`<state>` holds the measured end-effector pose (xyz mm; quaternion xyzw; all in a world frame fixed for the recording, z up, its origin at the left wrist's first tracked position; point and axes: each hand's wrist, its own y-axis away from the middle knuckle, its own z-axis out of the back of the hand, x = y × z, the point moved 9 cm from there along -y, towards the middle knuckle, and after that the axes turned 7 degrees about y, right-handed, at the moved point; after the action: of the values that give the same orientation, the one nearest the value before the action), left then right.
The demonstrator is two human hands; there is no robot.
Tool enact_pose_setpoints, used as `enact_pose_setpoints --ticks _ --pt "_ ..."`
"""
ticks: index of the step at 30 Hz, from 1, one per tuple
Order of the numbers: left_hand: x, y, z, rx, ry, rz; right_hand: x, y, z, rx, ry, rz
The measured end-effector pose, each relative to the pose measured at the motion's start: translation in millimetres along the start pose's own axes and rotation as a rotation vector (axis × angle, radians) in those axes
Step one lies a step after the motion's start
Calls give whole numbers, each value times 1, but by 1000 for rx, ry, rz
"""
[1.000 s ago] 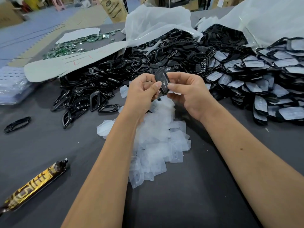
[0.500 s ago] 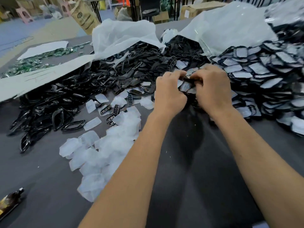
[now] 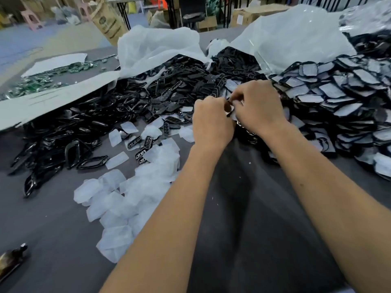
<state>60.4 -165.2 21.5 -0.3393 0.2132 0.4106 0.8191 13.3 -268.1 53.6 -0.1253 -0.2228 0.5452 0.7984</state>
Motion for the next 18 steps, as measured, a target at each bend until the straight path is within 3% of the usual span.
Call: enact_pose_setpoints --ticks 7,12,18 --pt "68 -6 49 -38 -171 212 74 -27 -57 219 77 157" --pt "111 -4 72 -58 -248 362 78 -42 -96 392 282 82" --pt "108 -6 53 -29 -236 354 78 -50 -100 375 110 51"
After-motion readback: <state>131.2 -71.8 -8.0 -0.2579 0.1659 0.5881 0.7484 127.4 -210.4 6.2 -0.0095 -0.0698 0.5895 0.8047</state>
